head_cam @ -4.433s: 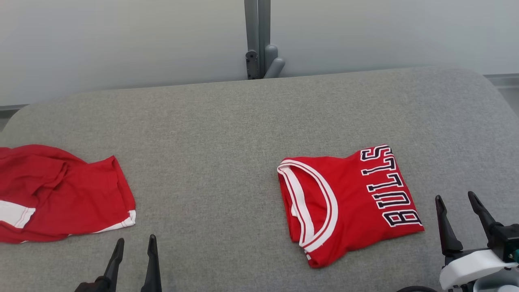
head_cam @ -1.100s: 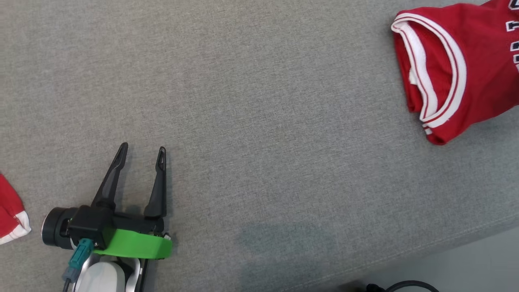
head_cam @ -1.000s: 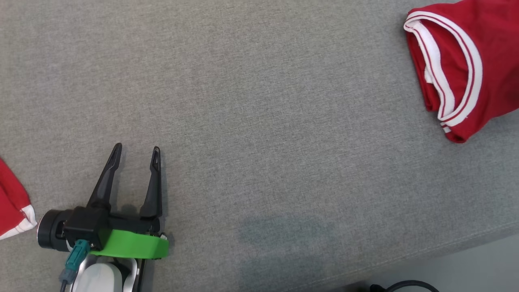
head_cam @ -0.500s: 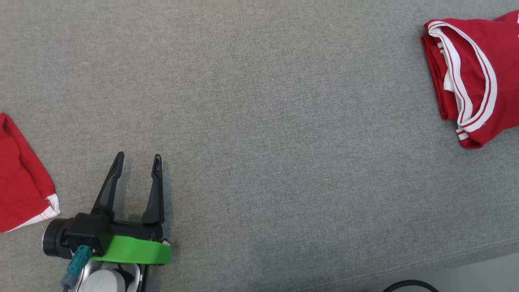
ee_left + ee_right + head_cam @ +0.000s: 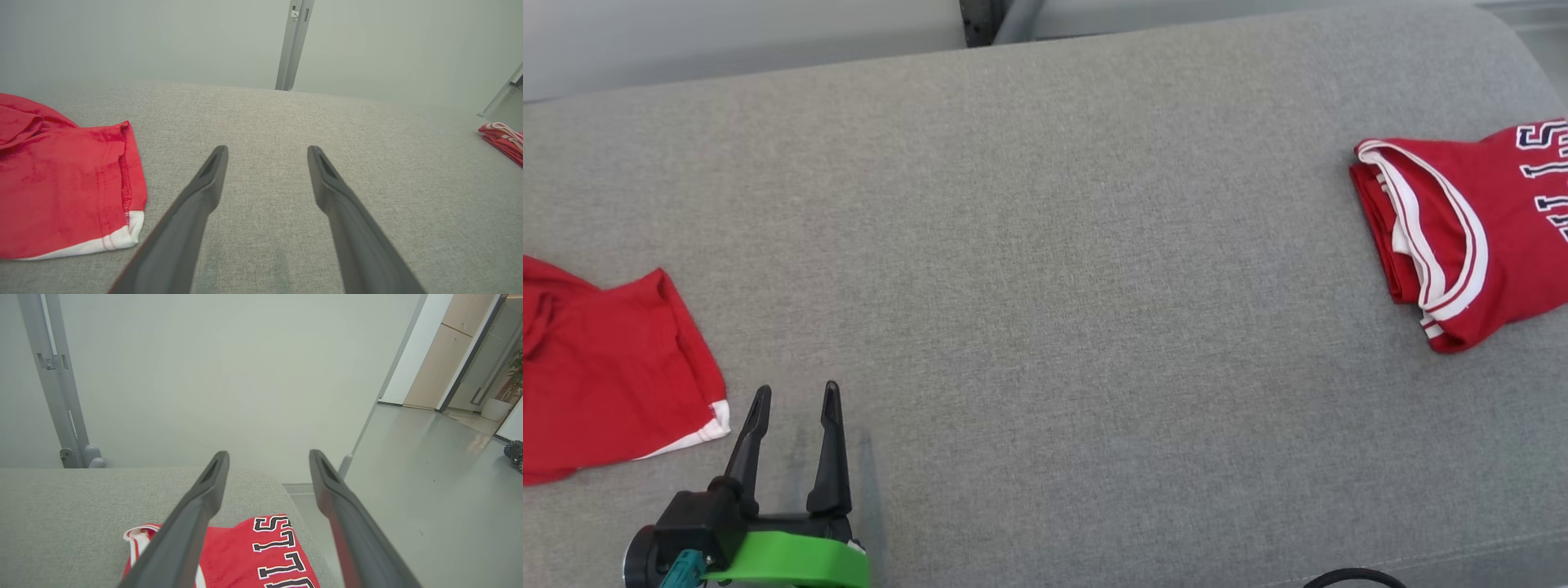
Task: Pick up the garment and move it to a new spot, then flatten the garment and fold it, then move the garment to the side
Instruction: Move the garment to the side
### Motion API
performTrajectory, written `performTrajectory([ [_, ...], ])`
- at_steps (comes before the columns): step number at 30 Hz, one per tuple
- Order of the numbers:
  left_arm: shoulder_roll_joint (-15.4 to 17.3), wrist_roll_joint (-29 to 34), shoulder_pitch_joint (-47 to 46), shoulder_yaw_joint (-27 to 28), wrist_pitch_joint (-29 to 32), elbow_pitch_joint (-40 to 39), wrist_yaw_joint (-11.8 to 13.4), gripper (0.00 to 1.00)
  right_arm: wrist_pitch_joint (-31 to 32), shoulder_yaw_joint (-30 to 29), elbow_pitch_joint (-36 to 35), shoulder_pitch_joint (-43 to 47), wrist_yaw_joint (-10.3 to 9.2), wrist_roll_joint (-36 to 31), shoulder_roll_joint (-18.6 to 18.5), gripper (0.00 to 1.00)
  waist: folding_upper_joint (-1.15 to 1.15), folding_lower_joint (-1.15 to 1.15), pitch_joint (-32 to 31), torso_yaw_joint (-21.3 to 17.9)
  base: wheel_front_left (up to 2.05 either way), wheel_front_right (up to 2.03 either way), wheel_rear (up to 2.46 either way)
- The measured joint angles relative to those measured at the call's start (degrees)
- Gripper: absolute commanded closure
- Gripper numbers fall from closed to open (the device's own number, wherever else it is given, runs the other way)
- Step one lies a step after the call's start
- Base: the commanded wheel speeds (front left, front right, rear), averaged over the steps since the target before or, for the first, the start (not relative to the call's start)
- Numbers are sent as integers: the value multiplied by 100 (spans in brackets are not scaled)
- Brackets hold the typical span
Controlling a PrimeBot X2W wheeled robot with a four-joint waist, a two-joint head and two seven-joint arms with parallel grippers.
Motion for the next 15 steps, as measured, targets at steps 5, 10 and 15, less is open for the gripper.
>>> performTrajectory([
  [5,-3,-151,138,24,0,168,68,0,0,-635,-1367,1583,0,-565,916,0,0,0,-442,204,0,0,0],
  [10,-4,-174,188,115,0,479,47,0,0,-715,-2152,2613,0,-1004,1693,0,0,0,-778,466,0,0,0],
  [15,-5,-119,177,166,0,833,-40,0,0,-603,-2540,3199,0,-1311,2096,0,0,0,-1041,692,0,0,0],
])
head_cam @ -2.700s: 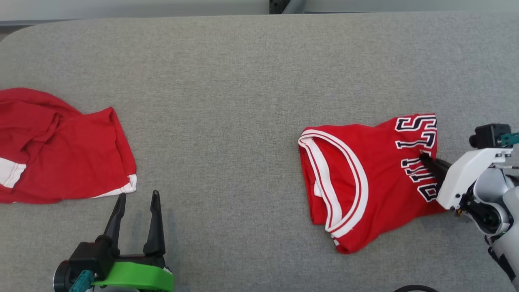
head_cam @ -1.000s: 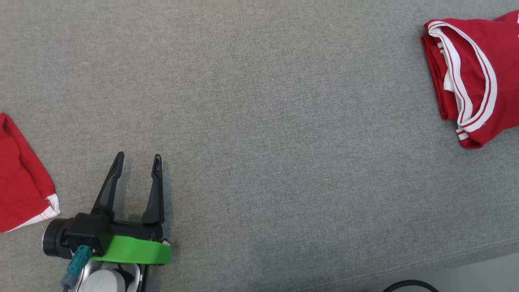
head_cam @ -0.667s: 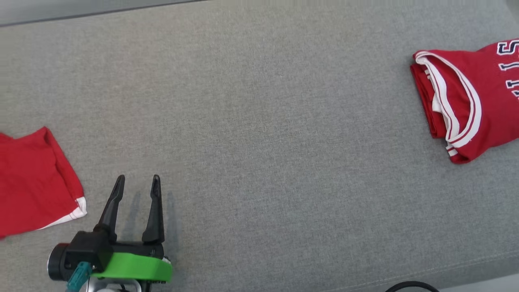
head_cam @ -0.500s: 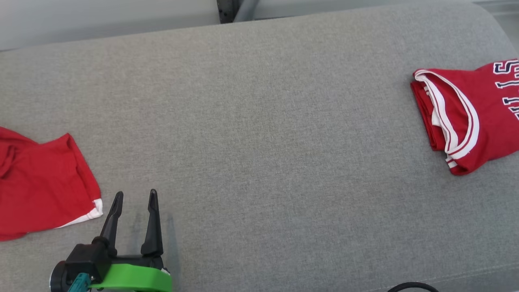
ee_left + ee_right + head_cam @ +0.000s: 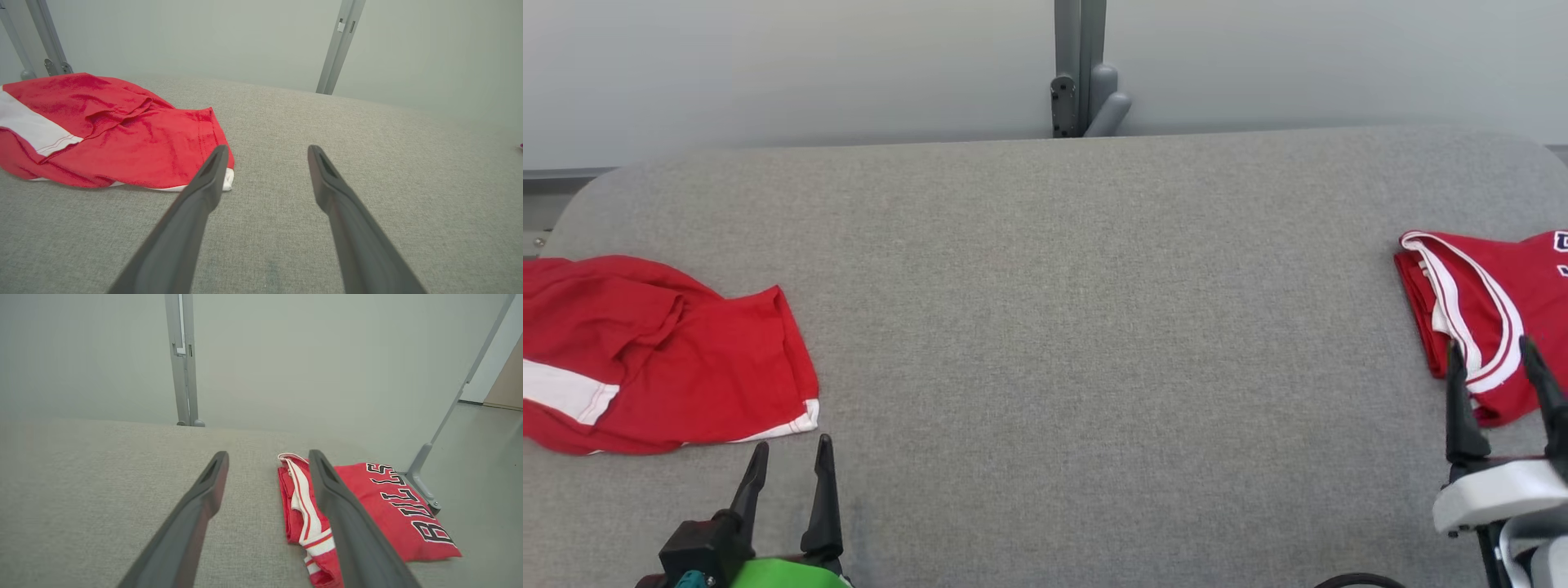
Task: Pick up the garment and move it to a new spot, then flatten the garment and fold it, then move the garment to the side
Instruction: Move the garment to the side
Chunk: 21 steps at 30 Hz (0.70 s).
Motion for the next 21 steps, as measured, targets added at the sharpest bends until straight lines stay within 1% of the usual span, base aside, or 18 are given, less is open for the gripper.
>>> performTrajectory([
  [3,1,-7,2,115,0,169,-15,0,0,57,-149,321,0,-43,223,0,0,0,-163,92,0,0,0],
  [6,0,-4,5,149,0,254,-27,0,0,162,-243,524,0,-64,339,0,0,0,-289,153,0,0,0],
  [10,0,-3,2,157,0,323,-76,0,0,75,-264,742,0,-87,586,0,0,0,-384,174,0,0,0],
  [16,-1,-1,-27,19,0,323,-126,0,0,0,-187,897,0,-121,711,0,0,0,-412,113,0,0,0],
  [21,-1,7,-27,0,0,337,-152,0,0,-5,-167,889,0,-121,732,0,0,0,-408,44,0,0,0],
])
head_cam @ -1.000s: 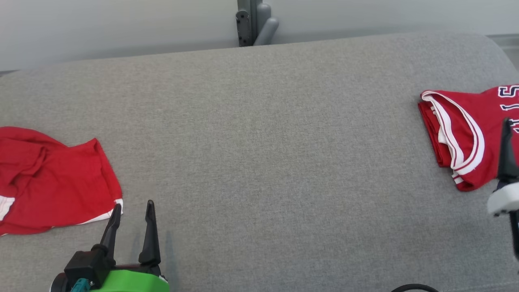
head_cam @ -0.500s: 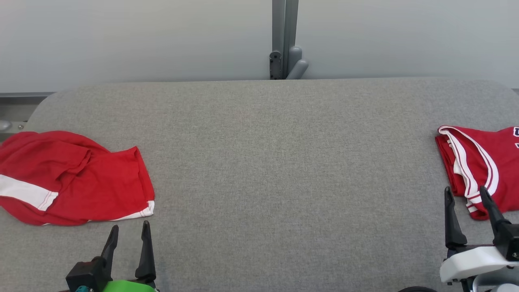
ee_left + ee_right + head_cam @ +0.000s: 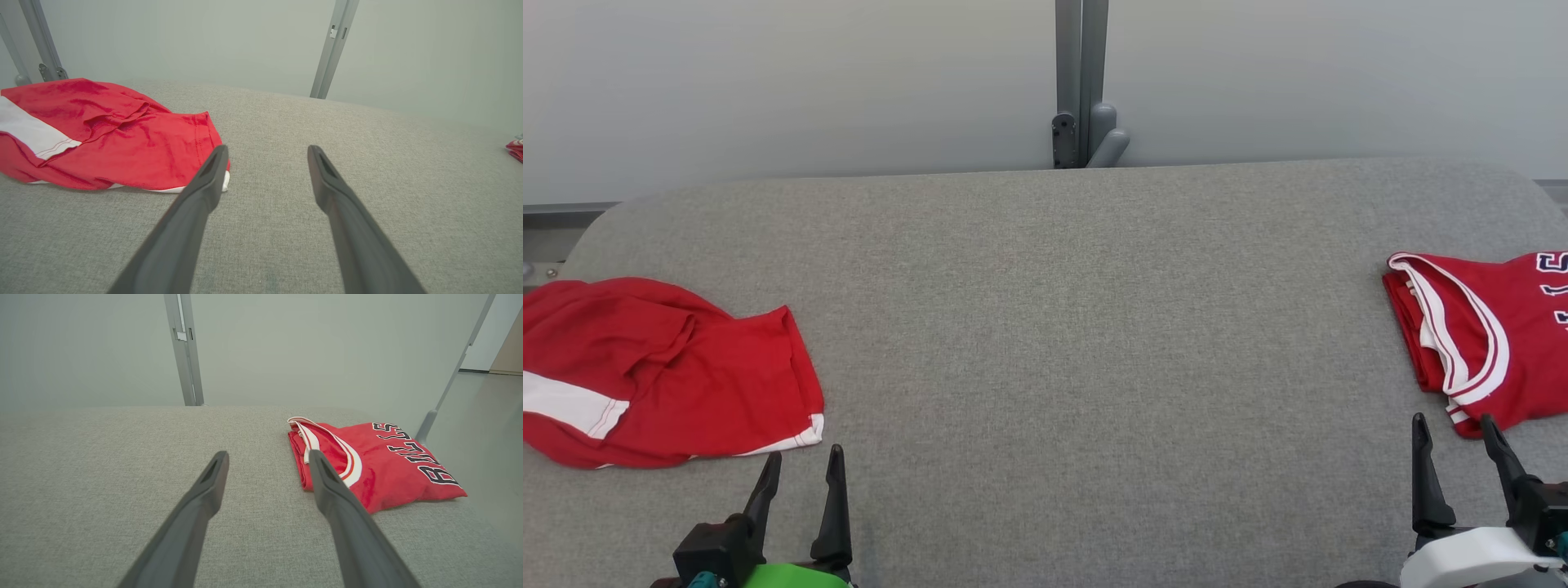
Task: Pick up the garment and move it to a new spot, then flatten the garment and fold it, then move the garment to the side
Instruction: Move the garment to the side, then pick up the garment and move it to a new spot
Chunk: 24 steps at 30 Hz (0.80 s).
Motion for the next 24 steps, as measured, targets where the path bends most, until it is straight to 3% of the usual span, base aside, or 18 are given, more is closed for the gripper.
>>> performTrajectory([
  [17,0,101,-26,-2,0,27,-20,0,0,-13,89,-23,0,78,12,0,0,0,63,37,0,0,0],
  [24,-3,204,-108,22,0,2,-27,0,0,25,78,2,0,35,13,0,0,0,59,425,0,0,0],
])
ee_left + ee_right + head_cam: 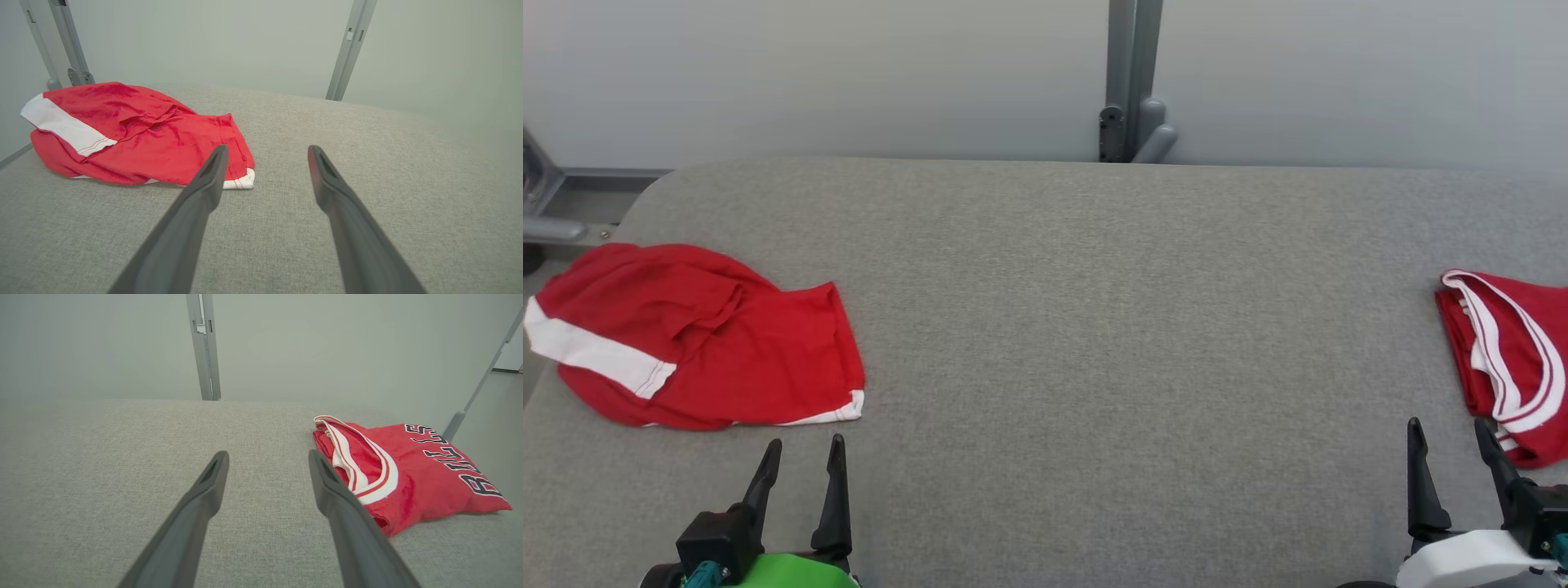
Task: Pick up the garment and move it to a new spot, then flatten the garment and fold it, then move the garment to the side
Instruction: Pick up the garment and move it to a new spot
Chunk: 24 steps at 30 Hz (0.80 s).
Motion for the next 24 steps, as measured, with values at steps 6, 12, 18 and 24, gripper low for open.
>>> performTrajectory([
  [6,1,37,45,125,0,29,-15,0,0,242,7,-112,0,8,1,0,0,0,-19,646,0,0,0],
  [12,0,36,176,275,0,14,-16,0,0,546,40,-290,0,16,2,0,0,0,-48,1261,0,0,0],
  [18,3,34,269,445,-8,-96,-16,0,0,760,89,-343,0,49,7,0,0,0,-100,1869,0,0,0],
  [24,4,-40,272,477,-9,-158,-22,0,0,787,43,-342,0,25,9,0,0,0,-83,2147,0,0,0],
])
